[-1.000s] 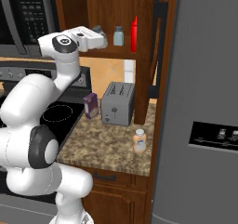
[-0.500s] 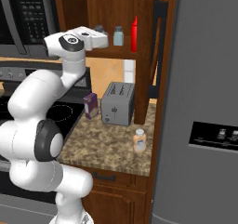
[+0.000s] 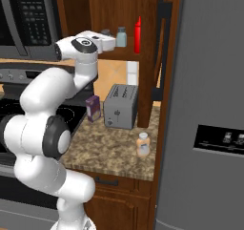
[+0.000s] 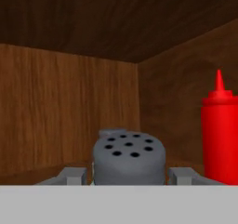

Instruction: Put the shaker and condiment bottle from the counter next to their counterparts in the cabinet.

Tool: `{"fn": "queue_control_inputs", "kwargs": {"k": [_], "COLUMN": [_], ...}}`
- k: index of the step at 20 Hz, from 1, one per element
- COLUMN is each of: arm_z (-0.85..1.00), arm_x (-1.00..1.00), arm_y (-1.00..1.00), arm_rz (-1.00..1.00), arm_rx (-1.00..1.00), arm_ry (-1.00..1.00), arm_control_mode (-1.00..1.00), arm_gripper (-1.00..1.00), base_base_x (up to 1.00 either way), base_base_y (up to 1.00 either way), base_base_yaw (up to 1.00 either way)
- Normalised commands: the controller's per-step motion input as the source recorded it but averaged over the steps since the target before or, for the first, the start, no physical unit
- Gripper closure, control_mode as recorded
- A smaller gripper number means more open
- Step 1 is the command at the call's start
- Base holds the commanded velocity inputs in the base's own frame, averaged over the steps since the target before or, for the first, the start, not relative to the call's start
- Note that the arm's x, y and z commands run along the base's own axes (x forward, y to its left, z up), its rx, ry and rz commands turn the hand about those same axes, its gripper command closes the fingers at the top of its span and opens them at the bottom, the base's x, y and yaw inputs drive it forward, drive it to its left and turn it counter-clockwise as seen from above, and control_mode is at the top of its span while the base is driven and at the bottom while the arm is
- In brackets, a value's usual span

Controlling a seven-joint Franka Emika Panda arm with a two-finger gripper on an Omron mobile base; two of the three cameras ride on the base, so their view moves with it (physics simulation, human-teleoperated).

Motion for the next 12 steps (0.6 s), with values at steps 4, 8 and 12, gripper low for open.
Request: {"fn": "queue_control_inputs", "kwargs": {"k": [4,8,12], "arm_z": [-0.11,-0.05,-0.02], "arm_x": [0.64,0.7,0.64], "arm_y": [0.0,0.0,0.0], "arm_rz": [0.07,0.06,0.06], "arm_rx": [0.0,0.0,0.0], "arm_ry": [0.05,0.05,0.05], "arm_control_mode": [-1.0,-1.0,-1.0], "arm_gripper": [1.0,1.0,1.0], "base_base_x": [0.0,0.0,0.0], "base_base_y": [0.0,0.0,0.0], "base_base_yaw": [0.0,0.0,0.0]}}
